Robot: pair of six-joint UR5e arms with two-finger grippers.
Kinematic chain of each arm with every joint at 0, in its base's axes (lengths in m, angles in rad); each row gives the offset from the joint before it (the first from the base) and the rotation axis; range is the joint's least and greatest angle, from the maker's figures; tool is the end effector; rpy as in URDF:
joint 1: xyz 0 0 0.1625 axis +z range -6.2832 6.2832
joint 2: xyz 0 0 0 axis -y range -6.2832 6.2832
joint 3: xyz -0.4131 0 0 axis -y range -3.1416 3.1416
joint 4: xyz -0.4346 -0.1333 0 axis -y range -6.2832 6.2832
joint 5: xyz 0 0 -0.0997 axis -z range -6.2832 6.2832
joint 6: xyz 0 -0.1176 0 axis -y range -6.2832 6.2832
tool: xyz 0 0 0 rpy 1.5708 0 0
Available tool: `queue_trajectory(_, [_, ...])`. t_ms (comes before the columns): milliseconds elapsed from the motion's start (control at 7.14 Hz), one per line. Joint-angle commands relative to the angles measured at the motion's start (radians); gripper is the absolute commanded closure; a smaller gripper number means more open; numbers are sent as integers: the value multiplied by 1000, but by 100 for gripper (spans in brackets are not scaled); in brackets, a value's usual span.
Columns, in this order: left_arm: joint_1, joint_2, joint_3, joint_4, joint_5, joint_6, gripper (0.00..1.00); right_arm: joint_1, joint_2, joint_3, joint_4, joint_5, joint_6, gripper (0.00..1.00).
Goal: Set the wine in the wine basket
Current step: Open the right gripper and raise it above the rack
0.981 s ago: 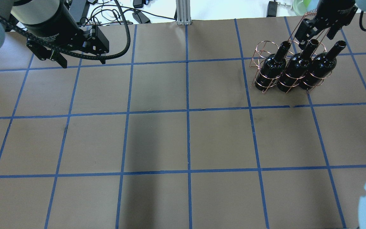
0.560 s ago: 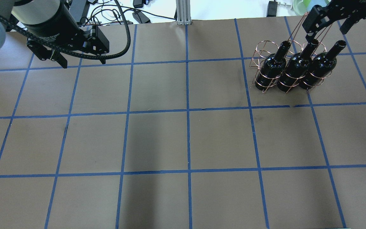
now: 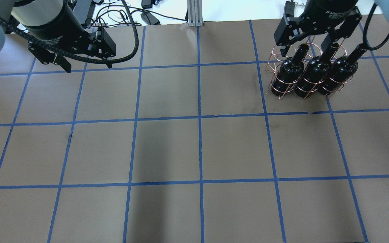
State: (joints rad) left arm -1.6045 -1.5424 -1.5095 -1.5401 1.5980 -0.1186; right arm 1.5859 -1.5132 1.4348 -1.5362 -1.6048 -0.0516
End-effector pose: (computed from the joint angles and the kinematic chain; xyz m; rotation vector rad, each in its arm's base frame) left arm -0.1480 -0.5295 0.5096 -0.1349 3.1149 -0.1906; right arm 0.1378 -0.5598 0.4959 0.1024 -3.1044 0.0671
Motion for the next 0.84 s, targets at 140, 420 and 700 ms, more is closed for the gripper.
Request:
queue_trajectory(140, [0, 1, 0, 0, 0, 0, 0, 17, 4, 19, 1, -41, 10, 0])
queue_trajectory(420, [0, -1, 0, 0, 0, 0, 0, 17, 13, 21, -2, -34, 10, 0])
queue_trajectory(700, [-2, -2, 0, 0, 0, -1, 0, 17, 11, 21, -10, -41, 1, 0])
